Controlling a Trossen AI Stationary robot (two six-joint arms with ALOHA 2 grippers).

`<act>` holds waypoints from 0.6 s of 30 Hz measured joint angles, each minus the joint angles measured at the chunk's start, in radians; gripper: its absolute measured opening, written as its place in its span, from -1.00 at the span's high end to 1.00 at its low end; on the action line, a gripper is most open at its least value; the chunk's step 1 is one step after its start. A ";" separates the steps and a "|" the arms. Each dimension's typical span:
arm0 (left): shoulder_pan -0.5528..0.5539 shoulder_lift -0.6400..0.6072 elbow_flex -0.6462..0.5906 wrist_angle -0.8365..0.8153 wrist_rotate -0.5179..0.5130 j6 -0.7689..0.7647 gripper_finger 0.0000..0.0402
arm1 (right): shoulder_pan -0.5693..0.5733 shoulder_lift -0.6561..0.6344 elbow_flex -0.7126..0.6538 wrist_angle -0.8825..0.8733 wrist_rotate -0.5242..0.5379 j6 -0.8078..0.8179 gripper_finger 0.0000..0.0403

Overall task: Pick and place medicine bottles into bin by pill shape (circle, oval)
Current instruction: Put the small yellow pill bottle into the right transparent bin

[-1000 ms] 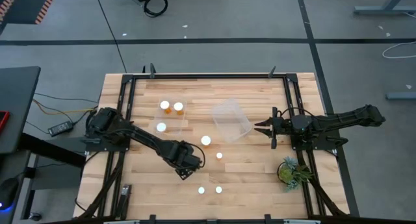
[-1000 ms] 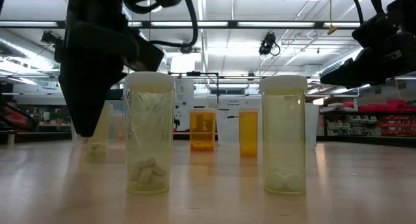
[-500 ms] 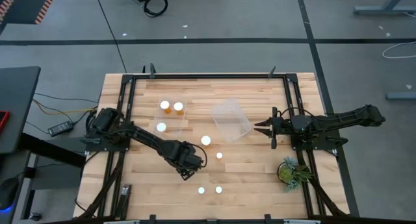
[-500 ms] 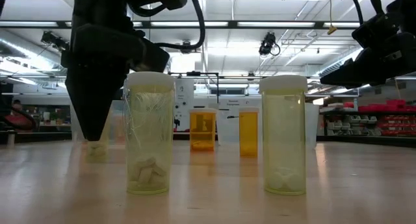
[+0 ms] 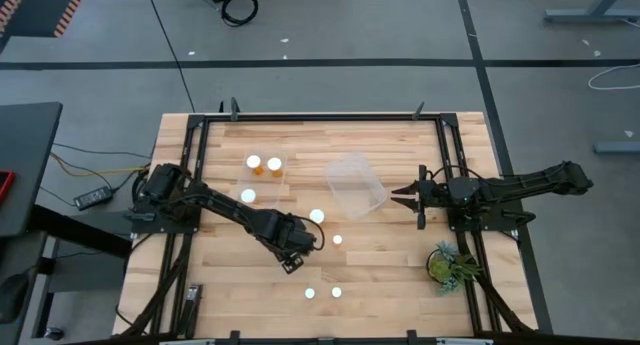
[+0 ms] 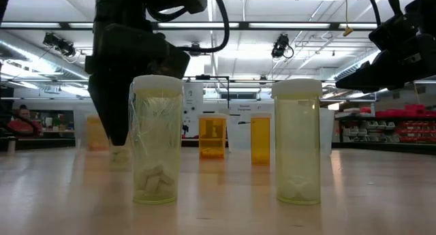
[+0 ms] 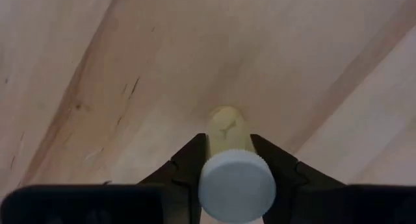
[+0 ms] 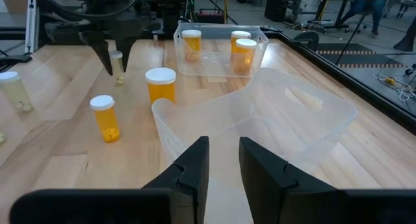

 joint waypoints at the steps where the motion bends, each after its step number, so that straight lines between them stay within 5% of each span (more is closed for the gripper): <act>1: 0.007 0.000 0.000 0.005 0.010 0.007 0.44 | 0.000 0.000 0.000 0.000 0.000 0.000 0.54; 18: 0.152 0.000 0.030 0.128 0.159 0.142 0.43 | 0.000 0.000 0.000 0.000 0.000 0.000 0.54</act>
